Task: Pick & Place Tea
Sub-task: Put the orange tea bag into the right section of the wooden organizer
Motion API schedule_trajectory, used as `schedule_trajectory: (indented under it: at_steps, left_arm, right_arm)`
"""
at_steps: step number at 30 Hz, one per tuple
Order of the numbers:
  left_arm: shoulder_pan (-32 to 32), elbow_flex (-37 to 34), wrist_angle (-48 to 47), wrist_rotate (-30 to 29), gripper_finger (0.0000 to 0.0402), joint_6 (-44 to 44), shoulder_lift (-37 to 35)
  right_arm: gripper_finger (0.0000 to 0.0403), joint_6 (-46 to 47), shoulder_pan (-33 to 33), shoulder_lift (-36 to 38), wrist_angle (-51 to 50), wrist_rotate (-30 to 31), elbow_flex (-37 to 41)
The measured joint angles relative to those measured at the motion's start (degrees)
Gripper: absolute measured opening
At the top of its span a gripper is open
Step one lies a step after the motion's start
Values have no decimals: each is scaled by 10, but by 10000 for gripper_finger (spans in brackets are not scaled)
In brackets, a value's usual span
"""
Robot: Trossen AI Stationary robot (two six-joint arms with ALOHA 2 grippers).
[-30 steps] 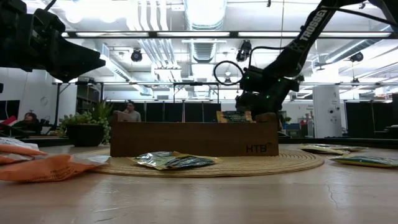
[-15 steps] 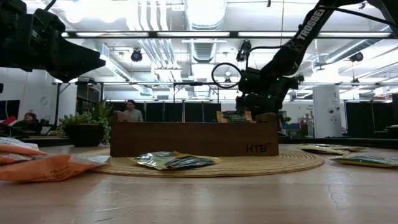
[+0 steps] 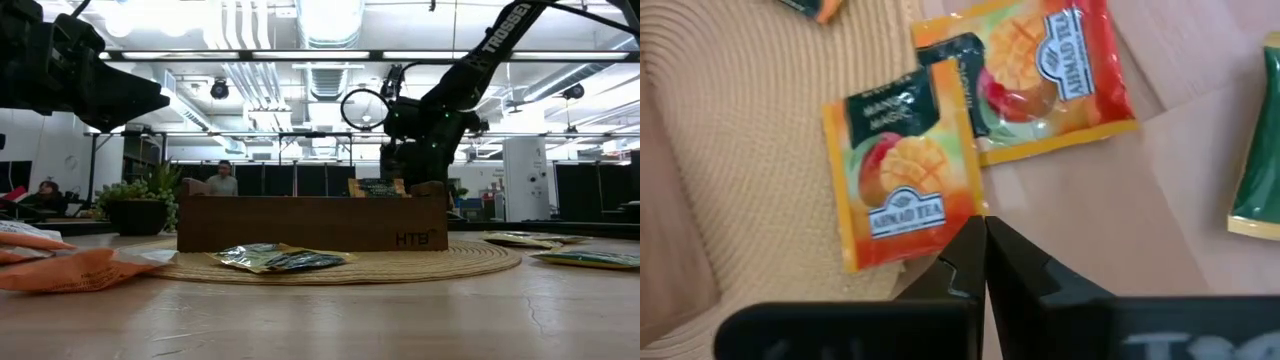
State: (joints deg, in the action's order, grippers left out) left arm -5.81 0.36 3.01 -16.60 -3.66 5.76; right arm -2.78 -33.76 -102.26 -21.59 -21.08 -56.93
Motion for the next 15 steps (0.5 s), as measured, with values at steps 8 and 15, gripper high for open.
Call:
schedule_trajectory:
  at_steps: [8,15]
  left_arm:
    - [0,0,0,0,165,0,0]
    - [0,0,0,0,165,0,0]
  right_arm:
    - [8,-2,3,6,-8,1,0]
    - [8,-7,3,6,-13,1,0]
